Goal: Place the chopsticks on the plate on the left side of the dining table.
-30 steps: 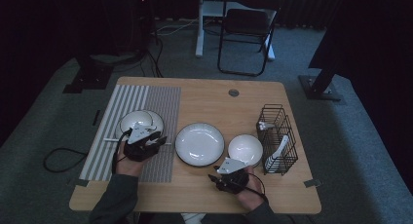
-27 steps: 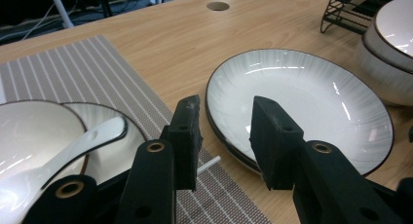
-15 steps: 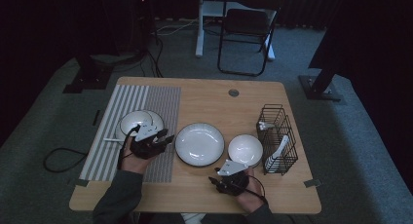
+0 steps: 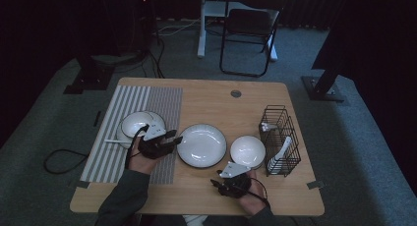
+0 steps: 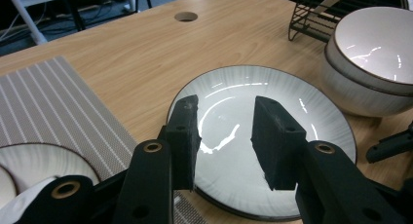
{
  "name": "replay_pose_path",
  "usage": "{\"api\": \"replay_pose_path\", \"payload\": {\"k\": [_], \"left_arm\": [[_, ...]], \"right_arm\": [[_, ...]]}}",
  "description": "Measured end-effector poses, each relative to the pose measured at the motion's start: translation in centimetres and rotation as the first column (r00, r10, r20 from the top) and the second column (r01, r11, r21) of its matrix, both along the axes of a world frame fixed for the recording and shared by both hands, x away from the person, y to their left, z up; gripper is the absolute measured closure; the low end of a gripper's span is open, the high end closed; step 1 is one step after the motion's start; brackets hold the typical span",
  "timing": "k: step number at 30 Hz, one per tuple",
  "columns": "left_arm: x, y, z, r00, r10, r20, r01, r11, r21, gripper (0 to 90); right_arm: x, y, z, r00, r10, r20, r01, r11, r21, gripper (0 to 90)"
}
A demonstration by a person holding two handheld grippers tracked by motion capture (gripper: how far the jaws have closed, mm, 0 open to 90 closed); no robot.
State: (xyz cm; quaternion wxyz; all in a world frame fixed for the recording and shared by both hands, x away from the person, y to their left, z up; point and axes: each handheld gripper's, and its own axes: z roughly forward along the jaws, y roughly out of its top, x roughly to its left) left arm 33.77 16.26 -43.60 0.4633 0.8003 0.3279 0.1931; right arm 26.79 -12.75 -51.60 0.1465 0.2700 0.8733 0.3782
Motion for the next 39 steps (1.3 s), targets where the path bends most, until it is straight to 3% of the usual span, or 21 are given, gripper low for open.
{"api": "replay_pose_path", "payload": {"k": [26,39], "left_arm": [[1.0,-4.2,1.8,0.9943,-0.102,0.028,0.103,0.9946,-0.015,62.5],[1.5,-5.5,2.4,0.9909,-0.129,0.038,0.130,0.9915,-0.015,62.5]], "right_arm": [[0.2,-0.1,-0.5,0.9995,-0.012,-0.028,0.012,1.000,0.010,56.4],[0.3,-0.2,-0.6,0.9993,-0.009,-0.037,0.009,1.000,0.019,55.8]]}}
